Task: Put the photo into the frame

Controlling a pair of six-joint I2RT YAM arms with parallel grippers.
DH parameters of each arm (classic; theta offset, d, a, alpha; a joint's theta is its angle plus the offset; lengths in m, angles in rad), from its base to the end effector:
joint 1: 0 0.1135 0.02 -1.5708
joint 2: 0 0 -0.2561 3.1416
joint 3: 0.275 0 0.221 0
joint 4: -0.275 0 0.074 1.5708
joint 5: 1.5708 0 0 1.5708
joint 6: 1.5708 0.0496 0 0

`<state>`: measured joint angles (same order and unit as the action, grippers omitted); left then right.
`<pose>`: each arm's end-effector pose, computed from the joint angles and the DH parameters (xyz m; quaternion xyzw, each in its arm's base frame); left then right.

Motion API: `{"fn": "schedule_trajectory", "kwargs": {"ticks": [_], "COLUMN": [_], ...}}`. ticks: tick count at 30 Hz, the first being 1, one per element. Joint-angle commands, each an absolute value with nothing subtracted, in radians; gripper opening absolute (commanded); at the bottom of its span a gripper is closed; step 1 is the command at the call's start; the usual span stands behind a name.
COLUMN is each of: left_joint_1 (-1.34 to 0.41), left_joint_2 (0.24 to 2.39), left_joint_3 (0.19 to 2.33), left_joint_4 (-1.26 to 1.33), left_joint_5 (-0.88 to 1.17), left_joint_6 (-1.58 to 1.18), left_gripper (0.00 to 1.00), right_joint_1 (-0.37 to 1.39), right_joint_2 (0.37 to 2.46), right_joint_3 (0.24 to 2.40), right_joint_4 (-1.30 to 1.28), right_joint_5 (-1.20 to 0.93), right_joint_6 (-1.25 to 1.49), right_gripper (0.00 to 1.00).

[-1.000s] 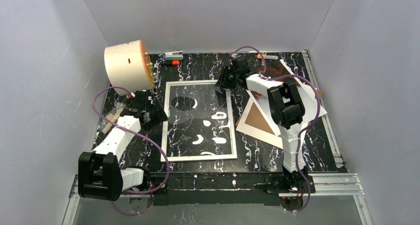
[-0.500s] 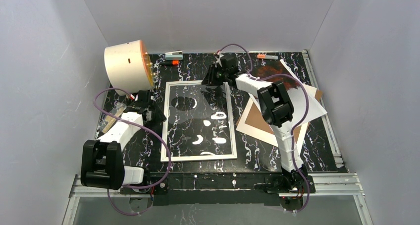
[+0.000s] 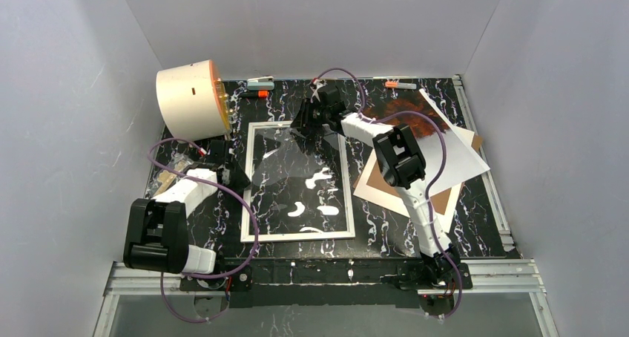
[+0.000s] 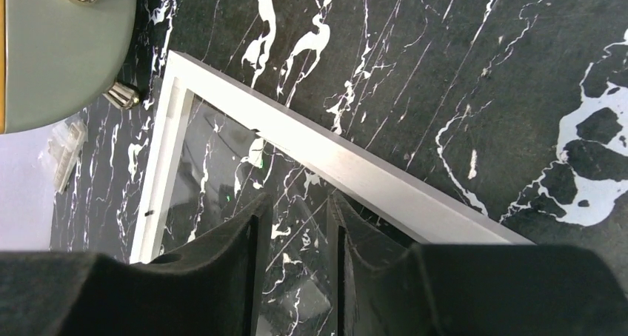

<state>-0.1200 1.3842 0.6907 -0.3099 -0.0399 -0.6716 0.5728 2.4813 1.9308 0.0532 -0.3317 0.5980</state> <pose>0.2393 -0.0269 0.1711 -0.2667 0.9220 -0.0902 0.2656 0.4461 0.3069 0.1528 -0.0737 0.8486 0.3969 0.3420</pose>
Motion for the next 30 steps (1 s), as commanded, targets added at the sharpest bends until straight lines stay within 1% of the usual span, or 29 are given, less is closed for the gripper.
{"fn": "schedule_trajectory", "kwargs": {"ticks": [1,12,16,23,30], "left_joint_1": [-0.115,-0.115,-0.115,-0.115,-0.115], "left_joint_2": [1.386,1.396,1.400,1.384,1.354], "left_joint_3": [0.664,0.659,0.659,0.658,0.687], "left_joint_4": [-0.306,-0.301,-0.298,-0.303,-0.340], "left_joint_5": [-0.032,-0.026,-0.022,-0.021,-0.058], "left_joint_6": [-0.672,-0.662,-0.661,-0.658,-0.647], "left_gripper": [0.41,0.39,0.38,0.38,0.38], "right_joint_1": [0.584,0.613,0.625,0.634,0.637], "right_joint_2": [2.526,2.491,2.534,2.567,2.572], "right_joint_3": [1.979,1.967,2.032,2.038,2.084], "right_joint_4": [0.052,0.196,0.174,0.167,0.102], "right_joint_5": [-0.313,-0.357,-0.358,-0.347,-0.306], "right_joint_6": [0.586,0.603,0.606,0.609,0.602], "right_gripper": [0.41,0.41,0.41,0.41,0.41]}}
